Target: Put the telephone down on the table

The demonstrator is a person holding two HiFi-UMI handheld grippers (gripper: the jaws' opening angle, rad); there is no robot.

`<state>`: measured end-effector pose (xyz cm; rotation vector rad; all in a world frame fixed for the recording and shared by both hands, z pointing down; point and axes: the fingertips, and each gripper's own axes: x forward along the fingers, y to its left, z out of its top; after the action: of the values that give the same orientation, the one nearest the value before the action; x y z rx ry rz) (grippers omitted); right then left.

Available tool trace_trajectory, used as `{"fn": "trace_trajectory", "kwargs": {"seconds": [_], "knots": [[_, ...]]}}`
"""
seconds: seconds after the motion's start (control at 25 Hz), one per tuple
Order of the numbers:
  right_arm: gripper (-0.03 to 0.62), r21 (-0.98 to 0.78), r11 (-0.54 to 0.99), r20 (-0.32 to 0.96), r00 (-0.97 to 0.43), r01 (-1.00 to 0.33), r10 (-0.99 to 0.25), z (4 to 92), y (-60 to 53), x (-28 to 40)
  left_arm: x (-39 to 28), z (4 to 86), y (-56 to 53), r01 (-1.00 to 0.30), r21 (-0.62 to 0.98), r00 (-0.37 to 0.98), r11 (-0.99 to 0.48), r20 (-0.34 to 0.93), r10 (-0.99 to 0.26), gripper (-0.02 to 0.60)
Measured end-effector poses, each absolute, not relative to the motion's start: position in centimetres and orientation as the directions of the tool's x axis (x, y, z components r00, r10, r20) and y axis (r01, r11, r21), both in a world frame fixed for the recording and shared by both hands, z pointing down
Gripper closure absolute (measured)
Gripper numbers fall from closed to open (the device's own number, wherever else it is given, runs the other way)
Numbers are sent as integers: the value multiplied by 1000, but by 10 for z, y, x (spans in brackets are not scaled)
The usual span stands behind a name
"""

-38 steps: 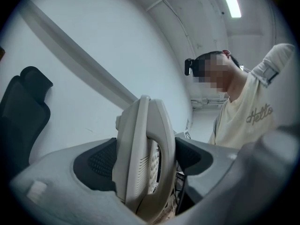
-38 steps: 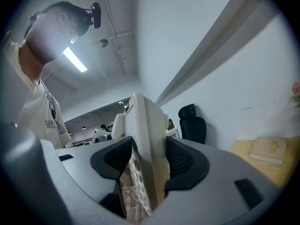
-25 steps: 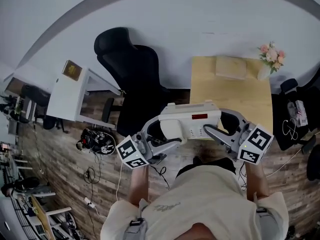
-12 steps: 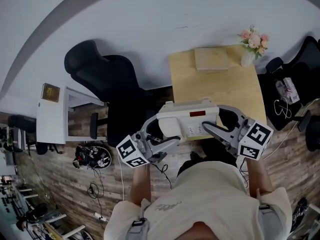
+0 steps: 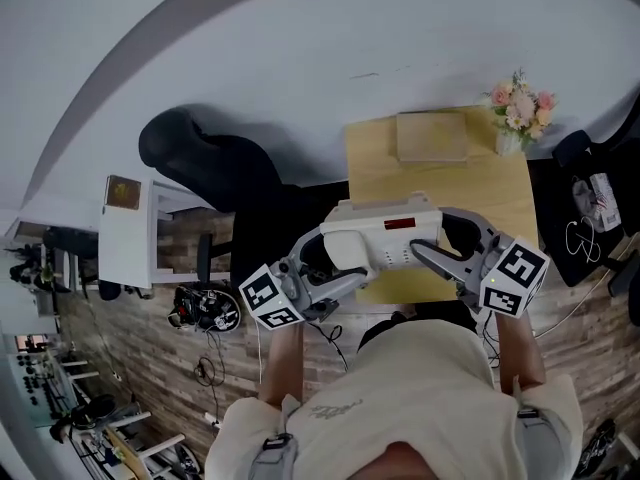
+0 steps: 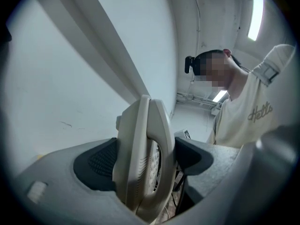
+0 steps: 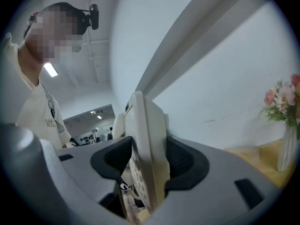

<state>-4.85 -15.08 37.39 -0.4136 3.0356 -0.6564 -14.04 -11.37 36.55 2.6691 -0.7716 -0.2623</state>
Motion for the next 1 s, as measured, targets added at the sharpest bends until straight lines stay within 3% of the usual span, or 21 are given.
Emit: {"fn": "trace_trajectory", "kwargs": {"seconds": [0.44, 1.0], "knots": [[379, -459, 841, 53, -954, -284, -294, 403, -216, 6, -86, 395, -181, -461, 435, 856, -774, -10, -516, 202], [379, -531, 764, 198, -931, -366, -308, 459, -228, -9, -102, 453, -199, -389, 551, 893, -739, 30, -448, 202]]}}
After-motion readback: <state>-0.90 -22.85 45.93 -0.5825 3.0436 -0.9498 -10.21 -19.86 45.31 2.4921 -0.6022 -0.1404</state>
